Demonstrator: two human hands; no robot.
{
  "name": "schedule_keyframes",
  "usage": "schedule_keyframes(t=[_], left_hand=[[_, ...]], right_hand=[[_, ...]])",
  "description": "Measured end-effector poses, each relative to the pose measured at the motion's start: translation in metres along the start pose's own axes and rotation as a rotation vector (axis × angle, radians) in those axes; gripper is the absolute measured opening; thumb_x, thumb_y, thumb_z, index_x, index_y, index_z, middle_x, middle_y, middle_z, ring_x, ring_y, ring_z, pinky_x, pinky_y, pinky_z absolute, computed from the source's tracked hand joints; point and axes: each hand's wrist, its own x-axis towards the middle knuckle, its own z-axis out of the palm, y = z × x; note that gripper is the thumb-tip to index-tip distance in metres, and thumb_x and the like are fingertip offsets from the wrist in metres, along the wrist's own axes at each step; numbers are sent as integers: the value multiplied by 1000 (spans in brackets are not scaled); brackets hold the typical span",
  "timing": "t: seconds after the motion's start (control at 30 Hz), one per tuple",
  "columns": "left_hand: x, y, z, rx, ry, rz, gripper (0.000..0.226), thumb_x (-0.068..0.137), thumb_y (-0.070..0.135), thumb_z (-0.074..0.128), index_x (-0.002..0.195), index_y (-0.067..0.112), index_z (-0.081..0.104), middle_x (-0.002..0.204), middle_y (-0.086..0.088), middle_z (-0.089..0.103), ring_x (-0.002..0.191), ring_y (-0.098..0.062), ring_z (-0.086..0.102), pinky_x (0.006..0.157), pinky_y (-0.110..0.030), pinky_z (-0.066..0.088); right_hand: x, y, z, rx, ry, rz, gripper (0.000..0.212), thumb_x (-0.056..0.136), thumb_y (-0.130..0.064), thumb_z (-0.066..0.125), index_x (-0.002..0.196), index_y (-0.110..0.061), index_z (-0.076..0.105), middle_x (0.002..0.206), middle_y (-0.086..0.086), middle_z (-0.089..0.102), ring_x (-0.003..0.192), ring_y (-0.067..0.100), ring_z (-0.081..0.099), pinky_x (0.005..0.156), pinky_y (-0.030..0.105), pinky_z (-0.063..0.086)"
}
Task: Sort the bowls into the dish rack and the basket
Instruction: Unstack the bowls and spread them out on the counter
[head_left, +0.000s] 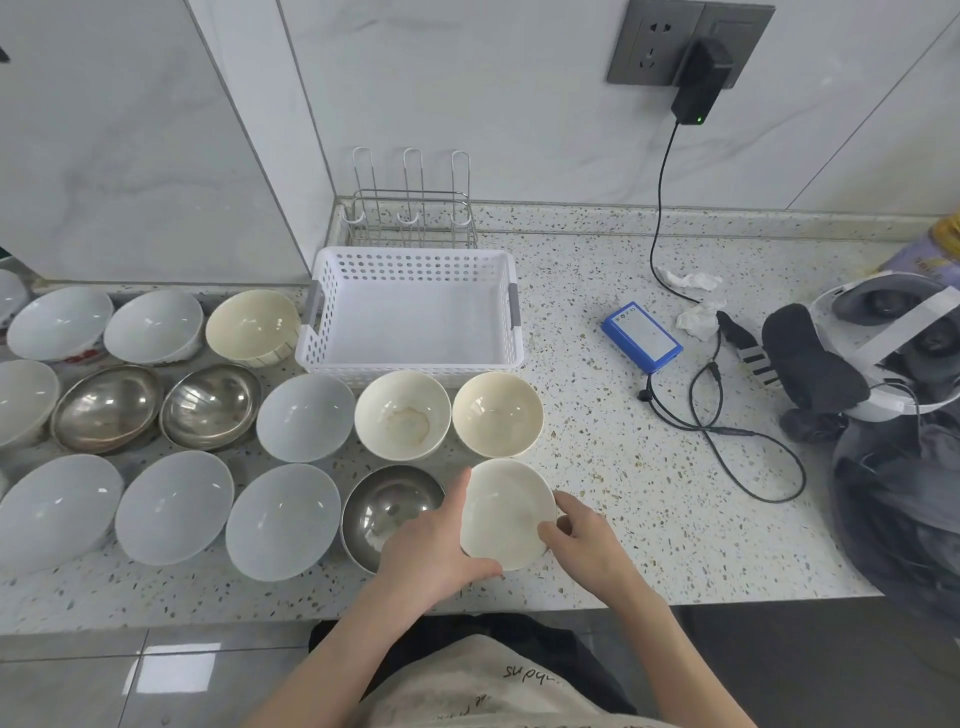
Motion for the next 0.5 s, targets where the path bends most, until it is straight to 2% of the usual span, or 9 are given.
schedule_keyframes(t=[0.13, 0.3, 0.4, 0.5], left_hand=[[0, -3, -2, -51, -25, 0, 108, 67, 56, 75, 137, 54, -7, 82, 20, 43, 80, -11, 52, 63, -28, 43], [1, -5, 1, -89, -43, 1, 112, 67, 55, 75, 146, 51, -5, 88, 16, 50, 82, -11, 55, 61, -26, 41], [-1, -8, 2, -107, -44, 17, 110, 72, 53, 72, 151, 46, -5, 90, 11, 59, 84, -12, 62, 65, -27, 47], [-4, -15, -4, -197, 37, 37, 94, 83, 53, 64, 154, 40, 3, 93, 8, 69, 88, -10, 66, 75, -29, 53]], right_hand=[[-2, -4, -2, -48, -26, 9, 29, 90, -21, 52, 117, -27, 57, 48, -13, 48, 43, -1, 44, 42, 11, 32], [-2, -12, -11, -144, -97, 35, 25, 91, -34, 53, 116, -32, 55, 65, -11, 58, 52, -3, 51, 49, 11, 38], [-2, -22, -15, -223, -134, 93, 32, 91, -47, 50, 120, -33, 54, 74, -7, 69, 69, 7, 61, 63, 24, 48], [1, -40, -23, -388, -155, 190, 47, 91, -65, 34, 116, -32, 57, 70, -3, 74, 64, 13, 62, 73, 33, 53]])
